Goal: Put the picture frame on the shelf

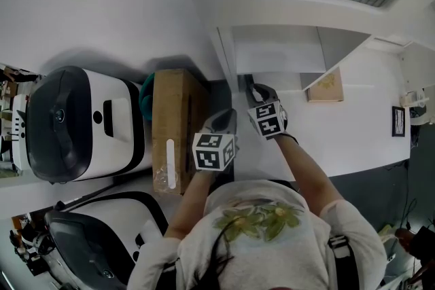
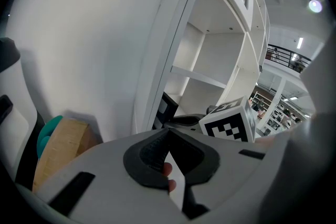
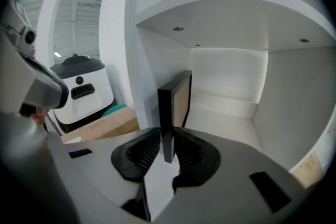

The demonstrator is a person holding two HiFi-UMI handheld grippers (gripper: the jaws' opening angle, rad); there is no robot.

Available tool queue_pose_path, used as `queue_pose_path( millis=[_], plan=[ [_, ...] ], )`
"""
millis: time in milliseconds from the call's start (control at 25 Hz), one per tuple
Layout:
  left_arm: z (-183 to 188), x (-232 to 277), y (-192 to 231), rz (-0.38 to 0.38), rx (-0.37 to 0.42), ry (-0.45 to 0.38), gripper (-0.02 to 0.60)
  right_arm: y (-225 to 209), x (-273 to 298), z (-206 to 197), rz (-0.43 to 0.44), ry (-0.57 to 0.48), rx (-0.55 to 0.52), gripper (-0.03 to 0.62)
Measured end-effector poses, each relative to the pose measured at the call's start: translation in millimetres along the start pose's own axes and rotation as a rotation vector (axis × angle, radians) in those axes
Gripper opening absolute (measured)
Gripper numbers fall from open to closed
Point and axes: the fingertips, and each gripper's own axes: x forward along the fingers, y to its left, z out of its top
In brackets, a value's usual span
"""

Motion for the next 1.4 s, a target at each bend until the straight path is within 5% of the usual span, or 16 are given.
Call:
queue_pose_path(
  millis=[640, 960, 1400],
  plan=[
    [4, -8, -1, 0.01, -0.001, -0.036, 0.023, 18, -52, 1, 0.034, -0.029, 0.076, 0.132],
    [8, -15, -7, 0.001, 0.003, -0.076, 0.023, 43, -92, 18, 0.113, -0.091, 0.12, 0.049],
    [15, -28, -27, -0.031, 0.015, -0.167, 0.023, 57, -126, 39, 0.14, -0.195, 0.142, 0.031]
  ],
)
